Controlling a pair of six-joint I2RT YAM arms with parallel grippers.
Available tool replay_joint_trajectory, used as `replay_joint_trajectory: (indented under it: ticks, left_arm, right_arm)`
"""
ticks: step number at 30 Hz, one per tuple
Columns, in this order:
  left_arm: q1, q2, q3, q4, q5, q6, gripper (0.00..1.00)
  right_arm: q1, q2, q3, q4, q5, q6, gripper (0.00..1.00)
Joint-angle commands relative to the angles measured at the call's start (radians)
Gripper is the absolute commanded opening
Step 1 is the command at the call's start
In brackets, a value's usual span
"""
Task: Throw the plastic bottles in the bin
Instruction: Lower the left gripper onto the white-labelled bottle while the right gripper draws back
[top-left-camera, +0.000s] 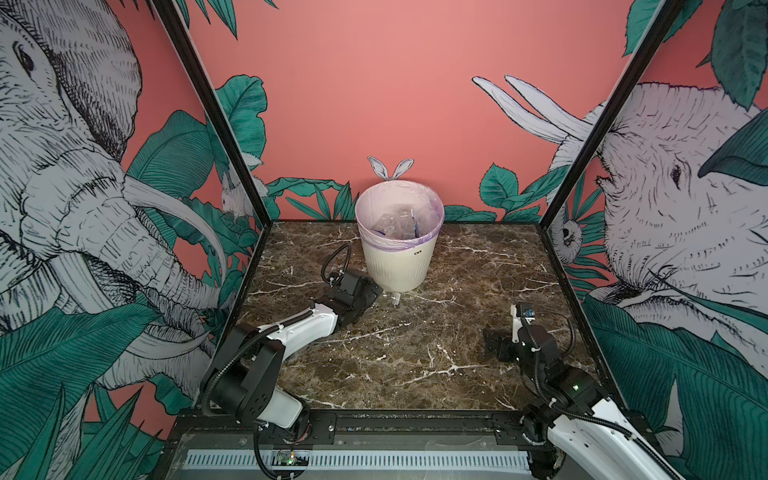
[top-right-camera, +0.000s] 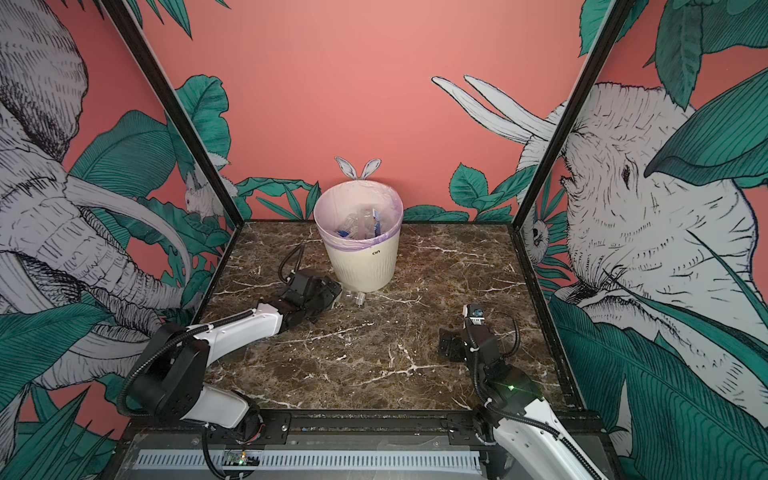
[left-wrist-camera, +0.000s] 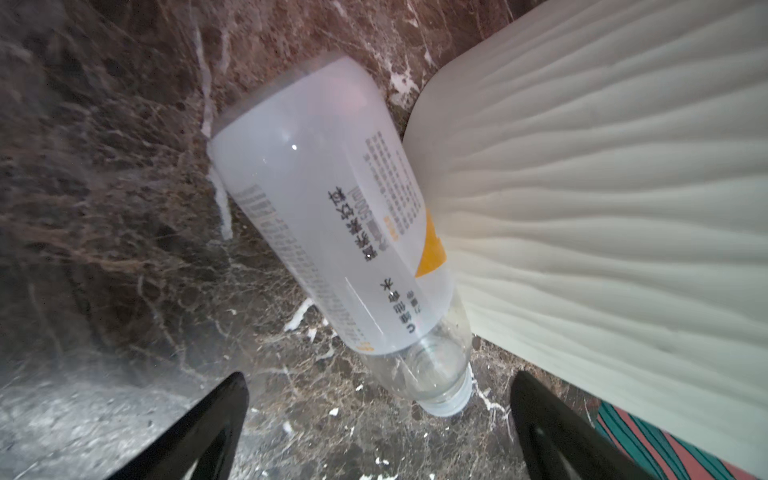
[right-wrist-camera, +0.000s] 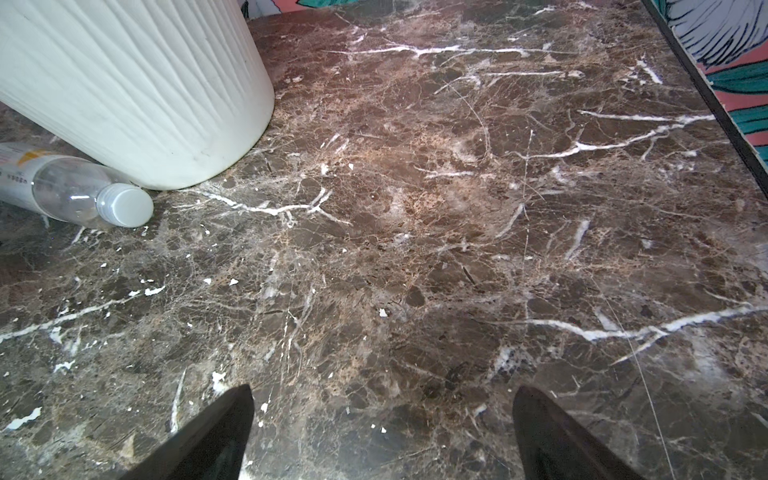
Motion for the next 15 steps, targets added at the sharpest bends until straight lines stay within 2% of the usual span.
replay_joint_trajectory:
  ticks: [1, 15]
  left_arm:
    - [0.02, 0.038, 0.03, 0.059, 0.025, -0.075, 0.99]
    - [0.061, 0.171, 0.107, 0.077, 0.064, -0.138, 0.99]
  right_arm:
    - [-0.003, -0.02, -0.013, 0.03, 0.006, 0.005, 0.99]
    - [-0.003, -0.058, -0.028, 0.031, 0.022, 0.009, 0.99]
